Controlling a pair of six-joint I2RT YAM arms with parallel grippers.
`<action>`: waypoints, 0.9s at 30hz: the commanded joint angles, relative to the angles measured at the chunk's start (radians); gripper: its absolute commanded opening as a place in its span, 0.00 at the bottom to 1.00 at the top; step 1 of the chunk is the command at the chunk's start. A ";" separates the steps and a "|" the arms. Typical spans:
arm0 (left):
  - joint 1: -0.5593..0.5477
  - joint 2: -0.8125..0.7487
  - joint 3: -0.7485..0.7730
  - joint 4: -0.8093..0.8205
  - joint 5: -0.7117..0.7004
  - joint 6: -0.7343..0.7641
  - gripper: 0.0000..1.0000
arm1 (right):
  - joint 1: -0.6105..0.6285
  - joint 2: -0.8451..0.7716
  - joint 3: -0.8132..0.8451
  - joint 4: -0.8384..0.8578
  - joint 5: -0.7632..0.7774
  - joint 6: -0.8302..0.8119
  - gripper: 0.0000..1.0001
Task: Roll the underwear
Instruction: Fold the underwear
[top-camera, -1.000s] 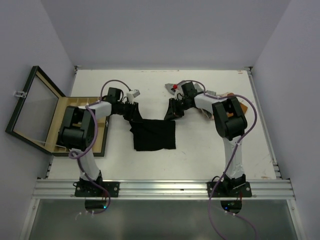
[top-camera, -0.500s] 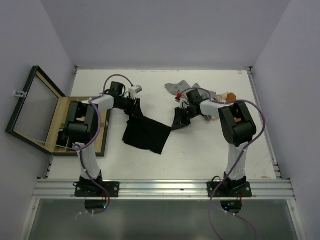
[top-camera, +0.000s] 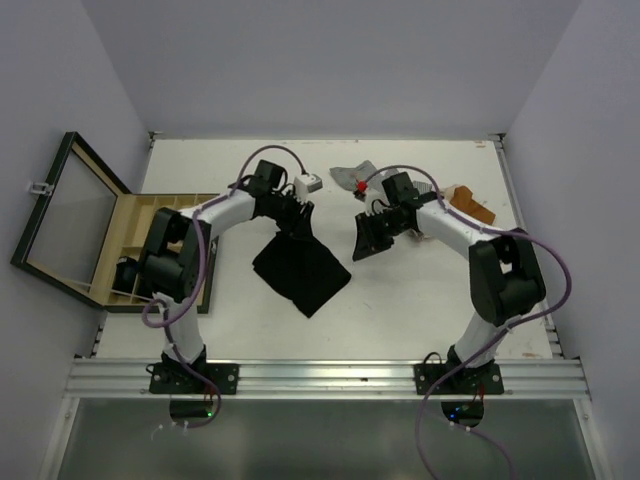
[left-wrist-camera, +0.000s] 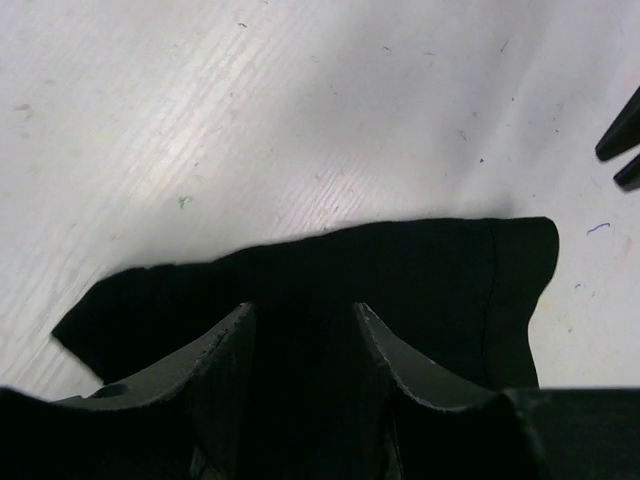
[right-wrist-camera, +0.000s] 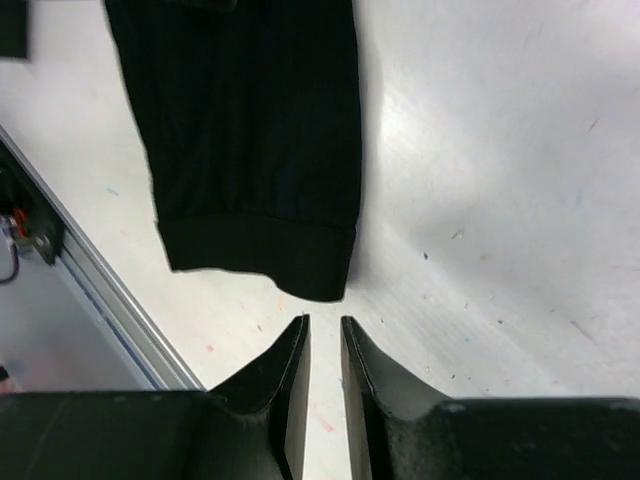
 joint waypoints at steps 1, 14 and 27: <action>0.030 -0.190 -0.040 0.043 -0.045 0.026 0.47 | -0.008 -0.092 0.052 0.040 -0.001 0.035 0.24; 0.184 -0.208 -0.297 -0.036 0.105 0.043 0.43 | 0.020 0.174 0.039 0.178 -0.115 0.201 0.29; 0.222 -0.162 -0.368 -0.137 0.157 0.150 0.43 | 0.018 0.280 0.087 0.019 0.092 -0.003 0.26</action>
